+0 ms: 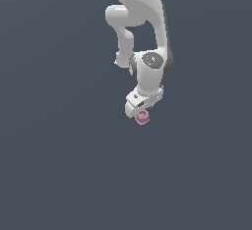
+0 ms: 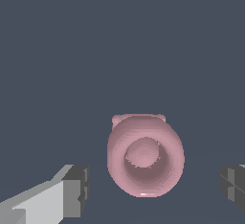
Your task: Pick up the object and move it to a goal position.
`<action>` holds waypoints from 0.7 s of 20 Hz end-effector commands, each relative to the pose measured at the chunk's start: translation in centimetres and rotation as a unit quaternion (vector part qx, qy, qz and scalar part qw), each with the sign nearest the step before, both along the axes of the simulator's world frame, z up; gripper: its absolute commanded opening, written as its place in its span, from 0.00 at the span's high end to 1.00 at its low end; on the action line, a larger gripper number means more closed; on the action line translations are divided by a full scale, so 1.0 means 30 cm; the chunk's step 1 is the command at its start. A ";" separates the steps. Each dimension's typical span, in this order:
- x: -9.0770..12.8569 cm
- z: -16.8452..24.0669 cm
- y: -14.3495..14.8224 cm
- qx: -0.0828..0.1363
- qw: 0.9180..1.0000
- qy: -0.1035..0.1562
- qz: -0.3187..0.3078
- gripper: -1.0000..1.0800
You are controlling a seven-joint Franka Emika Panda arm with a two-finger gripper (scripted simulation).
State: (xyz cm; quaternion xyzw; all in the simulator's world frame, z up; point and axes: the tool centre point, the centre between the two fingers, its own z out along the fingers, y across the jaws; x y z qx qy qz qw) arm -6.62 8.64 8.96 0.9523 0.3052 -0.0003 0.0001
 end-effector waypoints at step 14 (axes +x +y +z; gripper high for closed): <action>-0.004 -0.163 0.002 0.000 1.000 0.000 0.003 0.04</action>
